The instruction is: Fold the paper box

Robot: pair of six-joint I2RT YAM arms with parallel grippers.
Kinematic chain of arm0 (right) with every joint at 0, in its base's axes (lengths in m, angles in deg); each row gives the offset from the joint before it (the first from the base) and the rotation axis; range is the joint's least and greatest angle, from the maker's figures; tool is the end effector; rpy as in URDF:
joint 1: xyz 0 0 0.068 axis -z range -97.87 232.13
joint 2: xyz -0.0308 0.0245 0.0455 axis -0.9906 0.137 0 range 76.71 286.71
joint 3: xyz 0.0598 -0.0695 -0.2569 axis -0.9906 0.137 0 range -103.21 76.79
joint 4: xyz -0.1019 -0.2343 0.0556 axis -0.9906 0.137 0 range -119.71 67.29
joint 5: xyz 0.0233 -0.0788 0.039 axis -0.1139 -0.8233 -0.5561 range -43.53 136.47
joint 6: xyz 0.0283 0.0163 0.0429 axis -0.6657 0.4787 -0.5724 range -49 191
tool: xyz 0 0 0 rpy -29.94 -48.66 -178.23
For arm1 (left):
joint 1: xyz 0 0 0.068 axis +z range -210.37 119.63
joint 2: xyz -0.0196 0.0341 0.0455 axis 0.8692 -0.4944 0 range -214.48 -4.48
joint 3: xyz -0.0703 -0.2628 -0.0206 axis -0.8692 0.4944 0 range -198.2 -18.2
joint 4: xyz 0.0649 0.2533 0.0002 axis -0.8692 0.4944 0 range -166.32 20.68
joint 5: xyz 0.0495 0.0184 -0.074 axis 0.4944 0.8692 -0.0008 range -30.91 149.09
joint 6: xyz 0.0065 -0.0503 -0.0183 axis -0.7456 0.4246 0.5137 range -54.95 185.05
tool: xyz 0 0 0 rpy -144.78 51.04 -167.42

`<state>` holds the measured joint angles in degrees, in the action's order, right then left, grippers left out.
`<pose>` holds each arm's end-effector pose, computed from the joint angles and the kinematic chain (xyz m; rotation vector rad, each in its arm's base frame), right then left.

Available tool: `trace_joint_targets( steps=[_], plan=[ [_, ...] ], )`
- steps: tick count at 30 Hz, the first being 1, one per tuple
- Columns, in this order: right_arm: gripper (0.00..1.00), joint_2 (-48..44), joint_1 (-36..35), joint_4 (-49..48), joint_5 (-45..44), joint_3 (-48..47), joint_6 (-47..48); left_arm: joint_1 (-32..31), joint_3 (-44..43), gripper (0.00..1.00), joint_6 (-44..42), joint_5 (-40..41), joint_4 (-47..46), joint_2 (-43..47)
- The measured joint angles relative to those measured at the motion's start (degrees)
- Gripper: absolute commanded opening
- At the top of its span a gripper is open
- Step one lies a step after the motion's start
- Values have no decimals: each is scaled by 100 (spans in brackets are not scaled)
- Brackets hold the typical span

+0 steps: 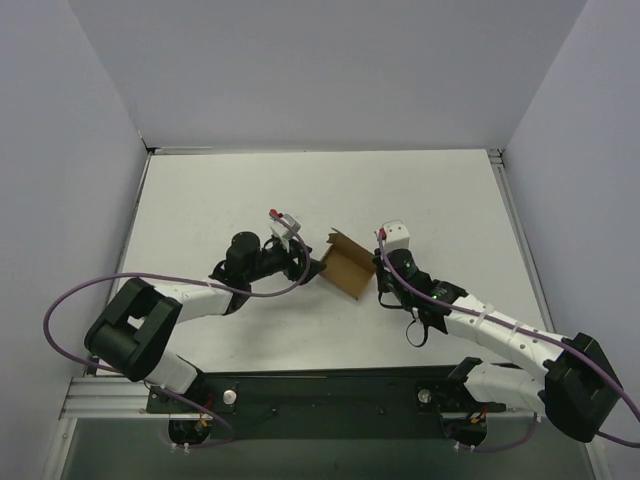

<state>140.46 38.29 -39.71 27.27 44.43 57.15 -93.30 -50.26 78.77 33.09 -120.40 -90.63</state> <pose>0.1840 0.1606 0.2346 -0.2835 1.9173 0.3485 0.2424 -0.1756 0.1953 0.6440 1.7166 -0.9794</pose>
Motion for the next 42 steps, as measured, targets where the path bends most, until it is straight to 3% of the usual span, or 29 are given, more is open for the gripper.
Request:
trace_joint_targets(
  steps=[12, 19, 28, 32, 33, 35, 39, 42],
  plan=[
    [0, -251, 557, 463, 1635, 11, 459, 289, -267, 75, -531, -726, 667, 52],
    [0, -249, 562, 566, 2022, 0, 518, 289, -599, 52, -675, -802, 835, -63],
    [0, -249, 564, 605, 2072, 0, 538, 155, -634, 51, -822, -857, 1163, -157],
    [0, -249, 566, 614, 2072, -2, 542, 103, -636, 34, -876, -857, 1296, -199],
    [0, -249, 566, 616, 2072, -2, 542, 103, -636, 24, -892, -855, 1322, -203],
    [0, -249, 566, 632, 2070, 0, 542, 98, -645, 14, -918, -850, 1368, -210],
    [0, -249, 564, 651, 2020, -2, 549, 35, -739, 2, -1012, -804, 1449, -280],
    [0, -249, 549, 658, 1738, -2, 527, -114, -855, 0, -1005, -570, 1539, -361]
  ],
)
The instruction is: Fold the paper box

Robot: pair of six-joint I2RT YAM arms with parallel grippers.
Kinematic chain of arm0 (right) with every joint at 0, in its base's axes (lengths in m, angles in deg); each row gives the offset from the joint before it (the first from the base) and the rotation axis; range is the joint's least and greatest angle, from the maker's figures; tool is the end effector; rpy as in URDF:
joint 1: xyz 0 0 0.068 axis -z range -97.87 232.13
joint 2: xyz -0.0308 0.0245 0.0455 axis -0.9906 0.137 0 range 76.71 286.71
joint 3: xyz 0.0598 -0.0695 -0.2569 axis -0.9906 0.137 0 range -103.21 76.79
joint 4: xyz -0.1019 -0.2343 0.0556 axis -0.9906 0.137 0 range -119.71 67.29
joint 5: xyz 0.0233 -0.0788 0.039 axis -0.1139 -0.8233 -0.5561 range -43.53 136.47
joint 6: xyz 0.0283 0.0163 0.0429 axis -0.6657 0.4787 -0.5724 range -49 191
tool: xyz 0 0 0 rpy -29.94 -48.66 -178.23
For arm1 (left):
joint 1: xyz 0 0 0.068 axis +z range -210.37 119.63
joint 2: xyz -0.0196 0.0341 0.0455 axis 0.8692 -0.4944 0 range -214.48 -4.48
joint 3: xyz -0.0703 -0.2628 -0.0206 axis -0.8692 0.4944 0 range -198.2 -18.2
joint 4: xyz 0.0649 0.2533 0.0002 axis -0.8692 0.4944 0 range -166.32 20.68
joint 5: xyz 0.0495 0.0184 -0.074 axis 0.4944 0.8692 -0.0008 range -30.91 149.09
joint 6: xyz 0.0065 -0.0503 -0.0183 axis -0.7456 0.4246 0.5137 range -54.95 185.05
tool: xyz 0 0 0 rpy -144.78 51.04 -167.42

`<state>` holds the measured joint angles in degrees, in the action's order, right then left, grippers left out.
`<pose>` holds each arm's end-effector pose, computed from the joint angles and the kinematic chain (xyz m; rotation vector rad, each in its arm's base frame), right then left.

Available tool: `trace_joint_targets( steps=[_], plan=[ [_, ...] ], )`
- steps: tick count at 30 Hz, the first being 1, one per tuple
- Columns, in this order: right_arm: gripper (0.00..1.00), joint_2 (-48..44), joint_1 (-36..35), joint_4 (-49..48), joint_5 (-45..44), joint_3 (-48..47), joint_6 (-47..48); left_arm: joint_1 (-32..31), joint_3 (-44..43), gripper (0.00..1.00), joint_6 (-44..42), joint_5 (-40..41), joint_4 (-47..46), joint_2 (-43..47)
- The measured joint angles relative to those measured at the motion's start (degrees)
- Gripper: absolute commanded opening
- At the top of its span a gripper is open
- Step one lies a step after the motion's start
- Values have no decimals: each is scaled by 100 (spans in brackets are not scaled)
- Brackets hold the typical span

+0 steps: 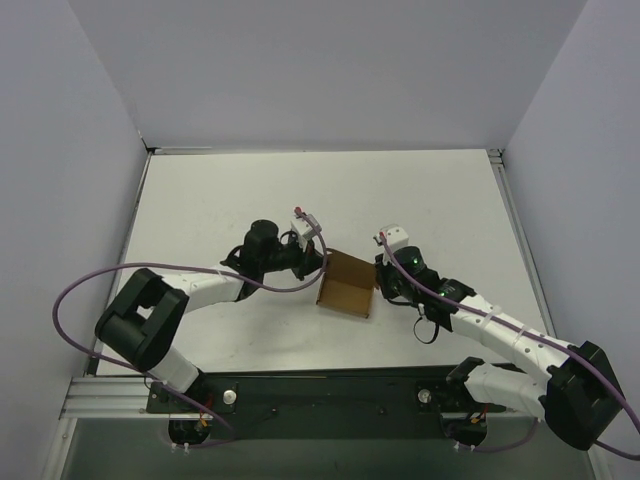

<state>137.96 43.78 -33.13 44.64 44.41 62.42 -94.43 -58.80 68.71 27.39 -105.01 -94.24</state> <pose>0.1854 0.1453 0.2321 -0.5063 1.9855 0.4852 0.2565 -0.1960 0.1949 0.8853 1.7875 -0.9649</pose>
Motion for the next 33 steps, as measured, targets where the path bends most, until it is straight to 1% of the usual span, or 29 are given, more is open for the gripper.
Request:
trace_joint_targets(
  steps=[3, 9, 11, 15, 21, 27, 30, 33],
  plan=[
    [0, 28, -120, 0, -560, 0, -72, -216, -155, 0, 33, 437, 70, -94],
    [0, 393, -588, -188, -1915, -76, -422, -695, -533, 0, 282, 1880, 136, -404],
    [0, 597, -697, -409, -2299, -81, -562, -800, -614, 0, 483, 2330, 70, -518],
    [0, 914, -872, -822, -2758, -81, -748, -866, -557, 0, 850, 2883, -319, -691],
    [0, 1176, -1021, -1438, -3324, 81, -1056, -997, -164, 0, 1412, 3359, -1165, -1005],
    [0, 1333, -1147, -1735, -3805, 173, -1226, -1165, 286, 0, 1902, 3707, -2127, -1178],
    [0, 1390, -1237, -1812, -4035, 175, -1244, -1257, 400, 0, 2035, 3912, -2433, -1246],
    [0, 1449, -1309, -1849, -4216, 175, -1248, -1340, 426, 0, 2100, 4096, -2511, -1266]
  ],
)
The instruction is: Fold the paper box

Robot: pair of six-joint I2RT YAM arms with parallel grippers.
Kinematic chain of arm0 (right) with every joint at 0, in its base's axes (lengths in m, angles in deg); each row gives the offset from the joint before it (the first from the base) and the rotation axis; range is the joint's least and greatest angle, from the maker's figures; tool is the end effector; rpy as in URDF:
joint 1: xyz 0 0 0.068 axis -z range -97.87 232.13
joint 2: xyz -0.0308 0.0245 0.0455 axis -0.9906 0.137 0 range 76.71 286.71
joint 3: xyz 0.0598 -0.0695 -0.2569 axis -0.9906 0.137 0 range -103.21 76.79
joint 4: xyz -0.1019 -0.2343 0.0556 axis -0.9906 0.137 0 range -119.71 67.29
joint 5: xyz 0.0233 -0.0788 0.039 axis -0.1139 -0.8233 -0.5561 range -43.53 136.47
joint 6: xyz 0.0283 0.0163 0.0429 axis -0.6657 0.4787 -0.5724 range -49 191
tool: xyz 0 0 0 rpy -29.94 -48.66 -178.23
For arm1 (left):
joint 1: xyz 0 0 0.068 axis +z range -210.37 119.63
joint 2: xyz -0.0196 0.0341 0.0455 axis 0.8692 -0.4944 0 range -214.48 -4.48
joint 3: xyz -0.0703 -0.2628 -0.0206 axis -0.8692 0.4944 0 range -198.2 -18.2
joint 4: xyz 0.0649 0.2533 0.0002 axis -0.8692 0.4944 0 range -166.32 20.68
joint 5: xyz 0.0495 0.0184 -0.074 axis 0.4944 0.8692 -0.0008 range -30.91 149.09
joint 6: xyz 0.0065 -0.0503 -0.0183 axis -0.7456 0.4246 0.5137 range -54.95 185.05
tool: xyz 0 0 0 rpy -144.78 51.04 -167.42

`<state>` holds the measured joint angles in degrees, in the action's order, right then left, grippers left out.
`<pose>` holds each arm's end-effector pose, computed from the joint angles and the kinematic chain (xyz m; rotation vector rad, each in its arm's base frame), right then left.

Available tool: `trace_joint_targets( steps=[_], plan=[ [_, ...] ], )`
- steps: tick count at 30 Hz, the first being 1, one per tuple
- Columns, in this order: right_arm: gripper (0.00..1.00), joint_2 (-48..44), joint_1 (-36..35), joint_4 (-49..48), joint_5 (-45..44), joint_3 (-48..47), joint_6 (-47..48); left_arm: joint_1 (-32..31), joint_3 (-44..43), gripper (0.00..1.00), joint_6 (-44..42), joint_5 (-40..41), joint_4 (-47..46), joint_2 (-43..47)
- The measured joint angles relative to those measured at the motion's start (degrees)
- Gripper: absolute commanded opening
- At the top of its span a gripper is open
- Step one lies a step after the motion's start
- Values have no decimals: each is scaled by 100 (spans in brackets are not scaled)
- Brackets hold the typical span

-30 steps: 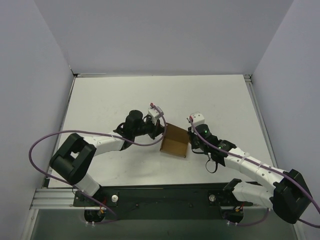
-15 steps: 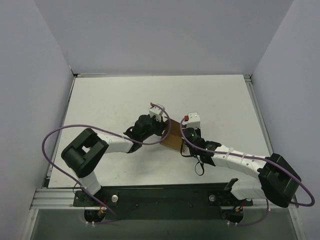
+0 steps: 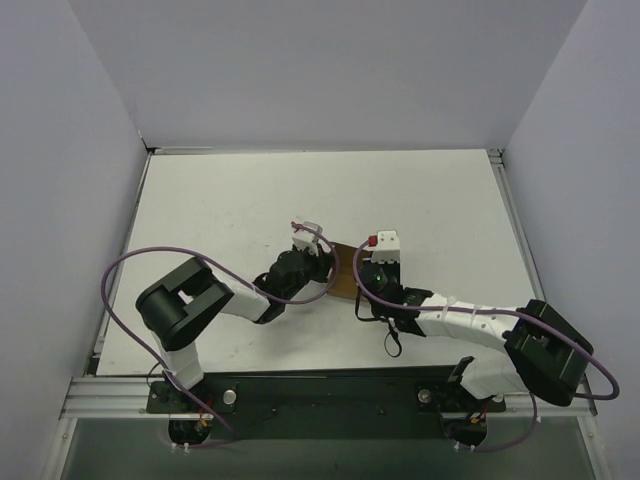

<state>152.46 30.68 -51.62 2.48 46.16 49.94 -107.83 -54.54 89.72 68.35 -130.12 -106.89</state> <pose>0.1826 0.1896 0.1988 -0.0092 1.8599 0.1152 0.2325 -0.2448 0.1485 0.2462 1.8304 -0.7536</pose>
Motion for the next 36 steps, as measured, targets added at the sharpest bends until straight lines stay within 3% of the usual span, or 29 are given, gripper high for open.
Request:
trace_joint_targets(
  steps=[13, 22, 36],
  plan=[
    [0, 0, -13, -170, -59, 0, 28, -33, -116, 0, -363, 103, 166, 20],
    [0, -9, 575, -695, 640, 234, 70, -17, -184, 0, -885, -223, 236, 46],
    [0, -258, 651, -1325, 896, 782, -37, -7, 155, 0, -1169, -586, -671, -168]
  ],
)
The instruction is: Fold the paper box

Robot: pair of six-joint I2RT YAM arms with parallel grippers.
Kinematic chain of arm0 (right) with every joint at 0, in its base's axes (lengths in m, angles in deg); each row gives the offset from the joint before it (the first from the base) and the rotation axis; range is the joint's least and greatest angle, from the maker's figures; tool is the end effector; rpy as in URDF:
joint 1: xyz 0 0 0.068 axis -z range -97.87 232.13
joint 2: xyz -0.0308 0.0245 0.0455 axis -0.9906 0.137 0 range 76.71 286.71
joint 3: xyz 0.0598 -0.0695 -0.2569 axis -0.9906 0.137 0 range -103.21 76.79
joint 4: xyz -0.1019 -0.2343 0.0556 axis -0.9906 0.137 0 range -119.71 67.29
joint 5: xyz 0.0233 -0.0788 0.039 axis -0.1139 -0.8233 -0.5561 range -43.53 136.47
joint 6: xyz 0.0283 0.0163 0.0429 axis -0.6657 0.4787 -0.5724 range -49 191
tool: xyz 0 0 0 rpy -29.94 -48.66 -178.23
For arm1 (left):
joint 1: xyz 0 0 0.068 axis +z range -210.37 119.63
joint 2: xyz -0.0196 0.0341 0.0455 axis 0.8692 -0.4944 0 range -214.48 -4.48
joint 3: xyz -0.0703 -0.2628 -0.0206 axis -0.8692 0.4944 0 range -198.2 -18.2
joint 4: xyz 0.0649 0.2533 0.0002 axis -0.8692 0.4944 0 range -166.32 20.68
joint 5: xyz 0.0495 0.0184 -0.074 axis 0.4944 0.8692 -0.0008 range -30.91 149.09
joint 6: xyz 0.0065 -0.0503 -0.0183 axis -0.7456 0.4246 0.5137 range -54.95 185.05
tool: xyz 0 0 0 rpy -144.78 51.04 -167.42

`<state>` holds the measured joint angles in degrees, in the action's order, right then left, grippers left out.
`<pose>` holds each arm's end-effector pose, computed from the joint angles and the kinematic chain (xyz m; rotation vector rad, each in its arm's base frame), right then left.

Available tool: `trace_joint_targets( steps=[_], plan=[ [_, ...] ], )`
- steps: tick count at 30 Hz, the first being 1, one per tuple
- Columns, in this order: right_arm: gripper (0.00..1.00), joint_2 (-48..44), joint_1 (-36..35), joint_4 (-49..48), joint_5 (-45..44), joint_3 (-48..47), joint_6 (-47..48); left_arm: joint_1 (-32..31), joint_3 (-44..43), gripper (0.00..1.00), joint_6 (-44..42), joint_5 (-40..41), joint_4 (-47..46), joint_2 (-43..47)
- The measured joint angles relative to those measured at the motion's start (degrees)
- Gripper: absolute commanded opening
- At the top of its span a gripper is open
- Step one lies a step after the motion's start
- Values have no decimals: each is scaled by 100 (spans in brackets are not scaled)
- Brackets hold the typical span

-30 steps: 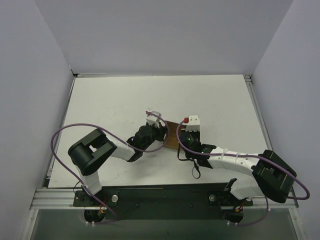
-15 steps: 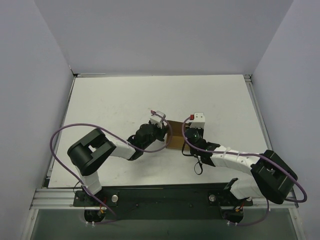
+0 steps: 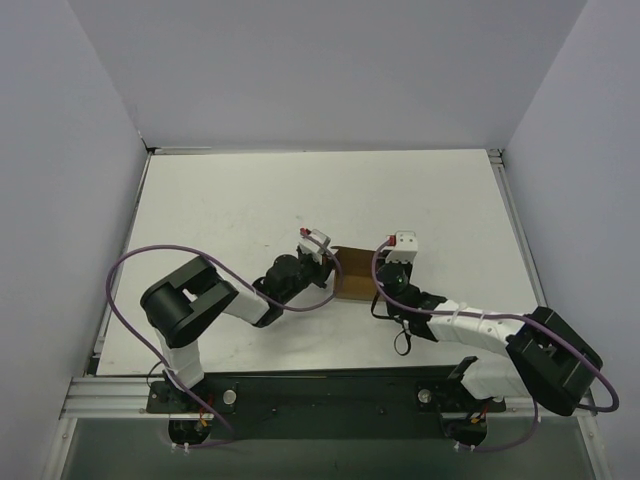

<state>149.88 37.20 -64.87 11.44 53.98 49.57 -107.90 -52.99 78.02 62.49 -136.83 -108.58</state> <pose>0.1883 0.1591 0.1887 0.0569 1.7943 0.2692 0.2279 -0.2458 0.1448 0.4852 1.7122 -0.7225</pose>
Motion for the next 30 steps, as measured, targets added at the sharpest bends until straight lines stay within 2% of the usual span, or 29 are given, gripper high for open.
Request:
trace_joint_targets(
  steps=[12, 30],
  plan=[
    [0, -450, -208, 31, -76, 376, -247, -90, 337, 0, -17, -157, -514, -11],
    [0, -1023, -960, 981, -785, 529, -1121, -297, 505, 0, -90, -33, -586, 81]
  ],
)
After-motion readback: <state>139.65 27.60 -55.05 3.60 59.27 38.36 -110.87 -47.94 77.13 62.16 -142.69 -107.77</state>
